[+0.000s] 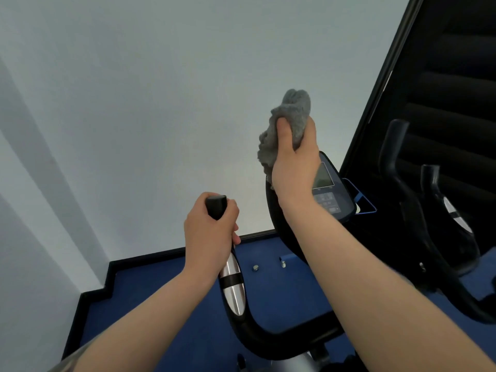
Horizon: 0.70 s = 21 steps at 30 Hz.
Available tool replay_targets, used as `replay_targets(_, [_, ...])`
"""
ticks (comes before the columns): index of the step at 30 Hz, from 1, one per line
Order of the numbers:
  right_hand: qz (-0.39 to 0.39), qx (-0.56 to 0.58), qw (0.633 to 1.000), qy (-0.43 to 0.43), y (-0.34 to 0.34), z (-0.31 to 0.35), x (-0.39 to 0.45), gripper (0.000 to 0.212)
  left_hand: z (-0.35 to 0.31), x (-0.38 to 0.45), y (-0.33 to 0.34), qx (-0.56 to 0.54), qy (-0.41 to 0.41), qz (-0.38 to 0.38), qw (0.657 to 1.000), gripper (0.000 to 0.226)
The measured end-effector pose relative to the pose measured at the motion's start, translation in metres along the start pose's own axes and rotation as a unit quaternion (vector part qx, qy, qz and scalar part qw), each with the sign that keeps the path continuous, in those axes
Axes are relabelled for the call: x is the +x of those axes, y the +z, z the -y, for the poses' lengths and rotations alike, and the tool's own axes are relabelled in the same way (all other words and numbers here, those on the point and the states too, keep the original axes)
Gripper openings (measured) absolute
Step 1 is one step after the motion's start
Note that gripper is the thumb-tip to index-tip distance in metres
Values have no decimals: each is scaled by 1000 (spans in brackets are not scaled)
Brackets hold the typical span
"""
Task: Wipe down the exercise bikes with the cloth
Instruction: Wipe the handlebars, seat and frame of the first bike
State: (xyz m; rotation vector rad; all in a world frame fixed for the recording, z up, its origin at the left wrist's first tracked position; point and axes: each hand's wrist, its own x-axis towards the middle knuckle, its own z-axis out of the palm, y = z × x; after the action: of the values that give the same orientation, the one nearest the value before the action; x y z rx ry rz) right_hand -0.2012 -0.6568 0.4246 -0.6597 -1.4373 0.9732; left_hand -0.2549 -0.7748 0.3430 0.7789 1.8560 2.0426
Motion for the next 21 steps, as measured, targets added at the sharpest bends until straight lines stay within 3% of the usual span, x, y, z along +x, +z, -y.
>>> replay_targets(3, [4, -40, 999, -30, -12, -12, -14, 29, 0, 0, -1, 6, 2, -2, 1000, 11])
replay_targets(8, [121, -146, 982, 24, -51, -31, -15, 14, 0, 2, 0, 8, 9, -1, 1000, 11])
replay_targets(13, [199, -69, 971, 116, -43, -19, -2, 18, -1, 3, -3, 19, 15, 7, 1000, 9])
replay_targets(18, [259, -239, 934, 62, -84, -32, -26, 12, -1, 3, -1, 20, 17, -1, 1000, 10])
replay_targets(19, [266, -237, 932, 69, -92, -30, -23, 16, -1, 3, -1, 18, 16, -3, 1000, 10])
replay_targets(21, [268, -208, 939, 63, -94, -20, -18, 45, -1, 2, 0, 21, 16, -9, 1000, 10])
